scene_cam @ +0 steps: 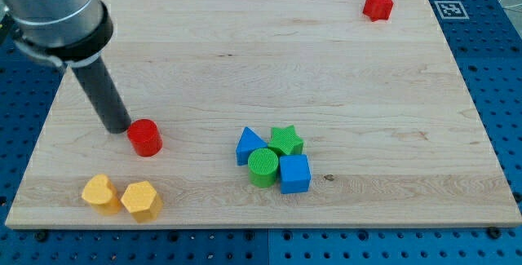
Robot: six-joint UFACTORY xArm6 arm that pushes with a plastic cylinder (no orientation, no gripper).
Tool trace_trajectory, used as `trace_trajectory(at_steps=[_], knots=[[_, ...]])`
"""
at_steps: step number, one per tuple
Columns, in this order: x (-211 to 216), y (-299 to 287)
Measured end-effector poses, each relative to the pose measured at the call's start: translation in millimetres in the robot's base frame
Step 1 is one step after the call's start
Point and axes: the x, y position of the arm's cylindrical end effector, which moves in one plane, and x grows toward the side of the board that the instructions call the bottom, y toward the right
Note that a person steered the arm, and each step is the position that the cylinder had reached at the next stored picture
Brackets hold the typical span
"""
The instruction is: Push the red circle below the red star
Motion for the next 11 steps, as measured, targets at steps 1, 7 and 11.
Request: trace_trajectory(at_steps=[1,7,11], knots=[[15,10],[-1,85],[-41,184]])
